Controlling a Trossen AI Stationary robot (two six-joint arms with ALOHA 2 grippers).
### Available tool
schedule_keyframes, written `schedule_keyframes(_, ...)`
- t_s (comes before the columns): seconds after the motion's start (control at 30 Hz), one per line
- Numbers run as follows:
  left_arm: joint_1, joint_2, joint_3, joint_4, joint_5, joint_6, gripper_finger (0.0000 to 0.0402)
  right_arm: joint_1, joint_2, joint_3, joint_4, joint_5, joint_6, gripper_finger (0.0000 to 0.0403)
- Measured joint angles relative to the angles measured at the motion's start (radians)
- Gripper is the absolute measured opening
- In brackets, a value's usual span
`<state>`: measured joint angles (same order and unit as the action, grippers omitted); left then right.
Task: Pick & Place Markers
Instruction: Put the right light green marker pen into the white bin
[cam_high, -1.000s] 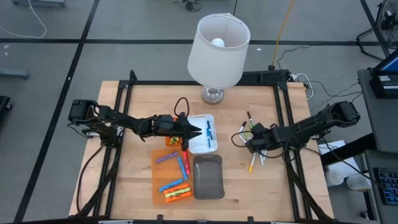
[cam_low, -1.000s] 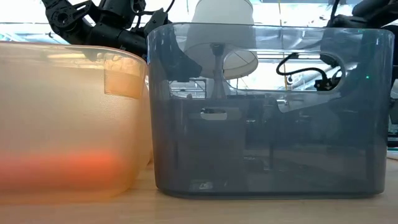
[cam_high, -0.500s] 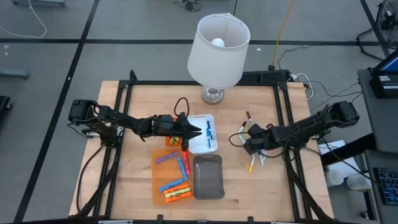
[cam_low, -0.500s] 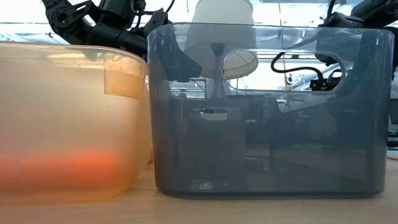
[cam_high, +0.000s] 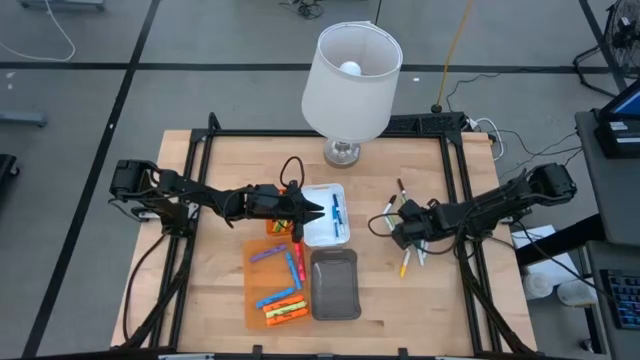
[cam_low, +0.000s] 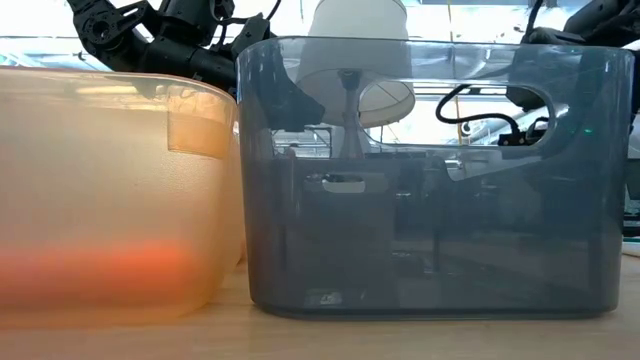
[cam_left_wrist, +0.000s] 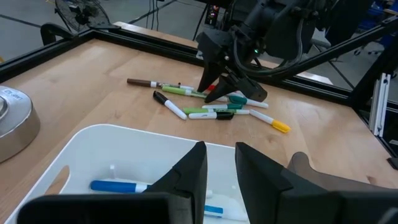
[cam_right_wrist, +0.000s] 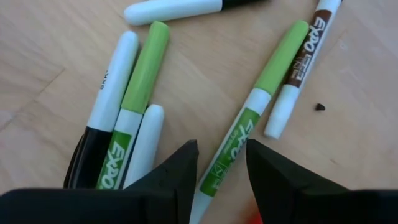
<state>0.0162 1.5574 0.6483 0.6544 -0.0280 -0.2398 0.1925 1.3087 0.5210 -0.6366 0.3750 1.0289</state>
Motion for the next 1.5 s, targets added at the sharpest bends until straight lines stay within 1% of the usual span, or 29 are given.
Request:
schedule_keyframes(0.1,0.0,0.0,0.0,0.0,0.0,0.0,0.0088,-0.015,0.0,-0.001,0.001,-0.018,-0.015,0.0104)
schedule_keyframes(0.2,0.0,0.0,0.0,0.0,0.0,0.0,0.0088,-0.025,0.0,-0.002,0.002,-0.059,-0.03,0.0061)
schedule_keyframes(0.27,0.0,0.0,0.0,0.0,0.0,0.0,0.0088,-0.028,0.001,-0.002,0.002,-0.062,-0.047,0.0026)
schedule_keyframes(0.3,0.0,0.0,0.0,0.0,0.0,0.0,0.0088,-0.028,0.001,-0.002,0.002,-0.061,-0.053,0.0017)
schedule_keyframes(0.43,0.0,0.0,0.0,0.0,0.0,0.0,0.0088,-0.028,0.001,-0.002,0.003,-0.05,-0.073,0.0022)
schedule_keyframes(0.5,0.0,0.0,0.0,0.0,0.0,0.0,0.0088,-0.028,-0.005,0.0,0.003,-0.025,-0.093,0.0021)
schedule_keyframes(0.6,0.0,0.0,0.0,0.0,0.0,0.0,0.0088,-0.028,-0.027,0.017,-0.002,0.041,-0.125,0.0013)
schedule_keyframes(0.73,0.0,0.0,0.0,-0.001,0.0,0.0,0.0088,-0.008,-0.072,0.049,0.0,0.194,-0.147,0.0013)
schedule_keyframes(0.87,0.0,0.0,0.0,-0.006,0.0,0.0,0.0088,0.04,-0.12,0.054,0.037,0.293,-0.167,0.0013)
schedule_keyframes(0.93,0.0,0.0,0.0,-0.008,0.0,0.0,0.0088,0.066,-0.148,0.054,0.089,0.341,-0.194,0.0013)
schedule_keyframes(1.03,0.0,0.0,0.0,-0.007,0.0,0.0,0.0088,0.107,-0.178,0.055,0.182,0.384,-0.257,0.0013)
schedule_keyframes(1.13,0.0,0.0,0.0,0.001,0.0,-0.001,0.0088,0.147,-0.191,0.056,0.329,0.415,-0.375,0.0013)
schedule_keyframes(1.23,-0.002,0.0,0.0,0.011,0.0,-0.027,0.0088,0.185,-0.192,0.056,0.481,0.409,-0.506,0.0013)
schedule_keyframes(1.33,-0.008,0.0,0.0,0.032,-0.001,-0.05,0.0088,0.213,-0.186,0.056,0.617,0.408,-0.604,0.0013)
schedule_keyframes(1.43,-0.018,0.0,-0.001,0.04,-0.001,-0.027,0.0088,0.24,-0.179,0.056,0.716,0.405,-0.693,0.0013)
schedule_keyframes(1.5,-0.02,0.0,-0.001,0.044,0.0,-0.002,0.0088,0.254,-0.172,0.056,0.755,0.382,-0.739,0.0013)
